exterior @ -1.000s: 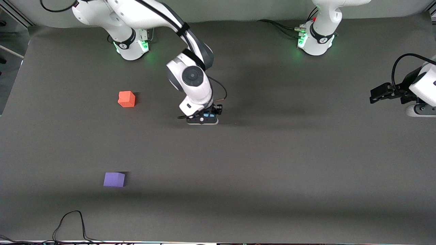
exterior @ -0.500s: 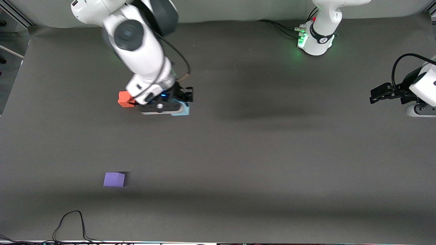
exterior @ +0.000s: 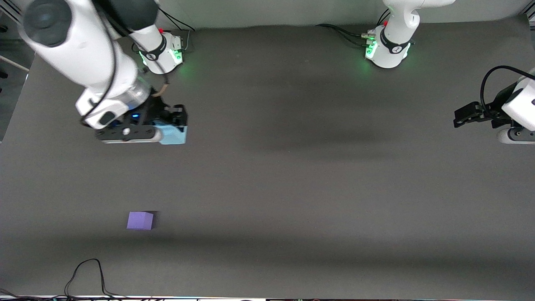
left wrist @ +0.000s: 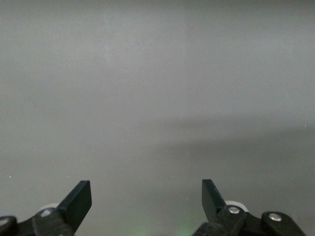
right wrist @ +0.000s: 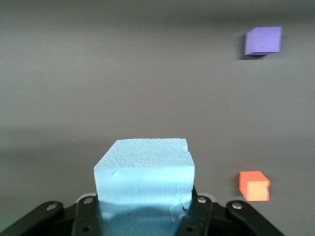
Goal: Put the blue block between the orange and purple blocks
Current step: 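Lift the blue block with the right gripper past the orange block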
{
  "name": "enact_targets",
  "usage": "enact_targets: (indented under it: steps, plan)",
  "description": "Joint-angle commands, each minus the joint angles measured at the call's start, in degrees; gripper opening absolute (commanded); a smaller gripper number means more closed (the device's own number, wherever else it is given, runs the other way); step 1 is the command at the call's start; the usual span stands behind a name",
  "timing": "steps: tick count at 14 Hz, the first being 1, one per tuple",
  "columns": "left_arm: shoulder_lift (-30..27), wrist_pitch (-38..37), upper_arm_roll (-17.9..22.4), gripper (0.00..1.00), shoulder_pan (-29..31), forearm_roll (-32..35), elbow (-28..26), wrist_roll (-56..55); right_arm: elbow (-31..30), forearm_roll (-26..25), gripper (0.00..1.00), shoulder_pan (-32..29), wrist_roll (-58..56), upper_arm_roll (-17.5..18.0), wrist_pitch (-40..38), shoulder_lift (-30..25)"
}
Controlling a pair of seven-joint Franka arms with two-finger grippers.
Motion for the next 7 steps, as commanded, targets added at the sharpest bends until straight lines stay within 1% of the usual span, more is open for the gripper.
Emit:
enact_targets:
  steps: [1,3,4,5,6,7]
  plan:
    - [-0.13,0.67,-0.09,1.00,-0.17,0.93,-0.07,0.44,-5.01,-0.29,0.48,-12.11,-5.42,7.09,-0.83,-4.87]
    - [-0.04,0.68,-0.09,1.00,-0.35,1.02,-0.07,0.18,-10.19,-0.47,0.48,-22.47,-10.24,12.88,0.75,-8.73]
    - [-0.13,0.67,-0.09,1.00,-0.26,1.02,-0.16,0.17,-14.31,-0.47,0.48,-29.05,-12.79,17.09,2.76,-11.10]
    - [-0.04,0.76,-0.17,1.00,-0.44,1.02,-0.16,0.09,-18.18,-0.47,0.48,-33.38,-16.04,19.65,5.04,-13.39]
    - [-0.04,0.76,-0.17,1.00,-0.44,1.10,-0.16,0.00,-21.18,-0.47,0.48,-34.56,-18.68,19.76,6.89,-14.71]
    - [-0.04,0.76,-0.17,1.00,-0.35,1.19,-0.25,0.00,-21.90,-0.38,0.48,-34.83,-19.84,18.98,7.09,-14.73]
